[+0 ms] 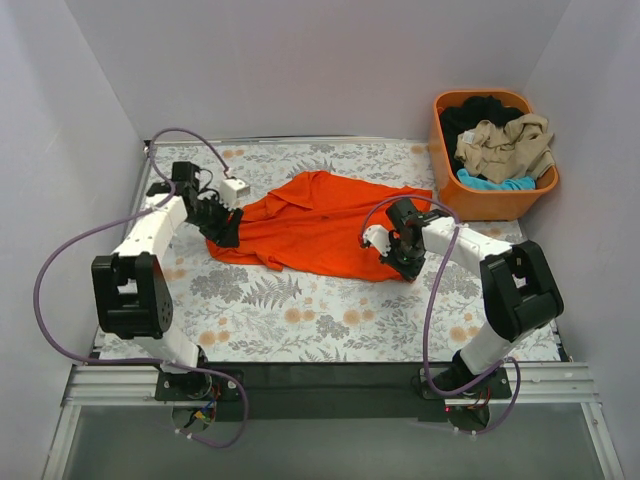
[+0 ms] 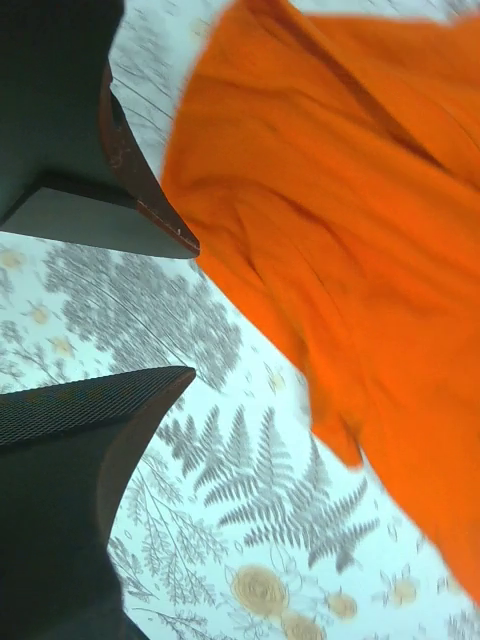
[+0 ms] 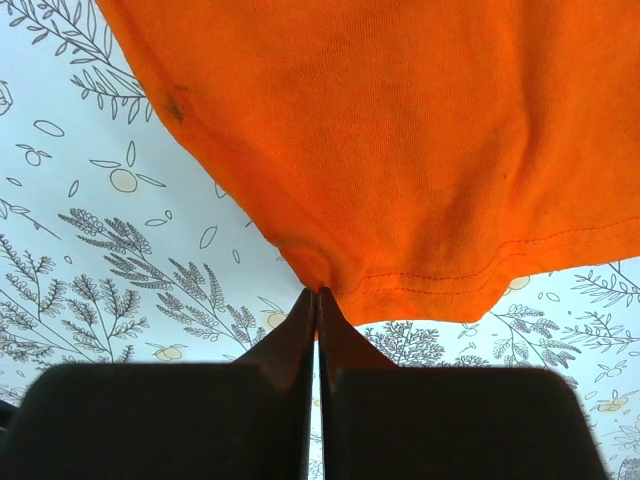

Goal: Fold and stack the t-shirts
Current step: Flatten the tshirt out

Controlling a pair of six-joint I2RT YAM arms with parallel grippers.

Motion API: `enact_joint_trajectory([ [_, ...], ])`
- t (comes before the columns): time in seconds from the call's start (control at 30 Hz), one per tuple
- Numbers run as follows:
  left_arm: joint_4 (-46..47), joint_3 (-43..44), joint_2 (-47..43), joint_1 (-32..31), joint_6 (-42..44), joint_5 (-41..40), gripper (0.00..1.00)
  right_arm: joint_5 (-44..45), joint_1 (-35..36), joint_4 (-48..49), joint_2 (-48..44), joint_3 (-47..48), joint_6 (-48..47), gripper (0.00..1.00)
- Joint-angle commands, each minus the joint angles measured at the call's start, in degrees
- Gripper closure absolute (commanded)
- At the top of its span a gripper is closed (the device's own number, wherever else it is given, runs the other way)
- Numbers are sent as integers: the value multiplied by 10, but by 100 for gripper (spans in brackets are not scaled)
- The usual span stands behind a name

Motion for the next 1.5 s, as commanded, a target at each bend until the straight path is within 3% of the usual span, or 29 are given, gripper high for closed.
enact_joint_trajectory([
  [0.0,37,-60,-31,-82,-8,29,55,-21,2,-16,-23,14,0,99],
  [0.2,85,-84,25,-129,-57,-21,58,-34,-6,-19,-20,31,13,99],
  [0.43,172,-77,76,-137,-101,-72,55,-43,-20,-24,-7,54,14,99],
  [0.67,197,-80,114,-142,-106,-115,55,-51,-27,-27,8,68,13,99],
  [0.73,199,-90,115,-147,-102,-123,62,-56,-30,-26,13,73,13,99],
  [0.77,199,-94,114,-148,-101,-137,69,-60,-30,-28,15,76,14,99],
  [0.8,201,-102,113,-152,-103,-146,85,-64,-31,-28,15,81,14,99],
  [0.87,203,-112,110,-154,-107,-170,97,-72,-31,-33,11,85,14,99],
  [1.03,197,-127,58,-152,-121,-204,100,-83,-32,-49,-19,102,13,99],
  [1.1,157,-96,21,-135,-144,-173,100,-82,-32,-53,-42,110,8,99],
  [1.3,61,117,-44,-75,-225,-53,100,-95,-40,-55,-119,176,0,99],
  [1.47,78,190,-140,-3,-303,-35,100,-92,-42,-55,-190,235,-13,99],
])
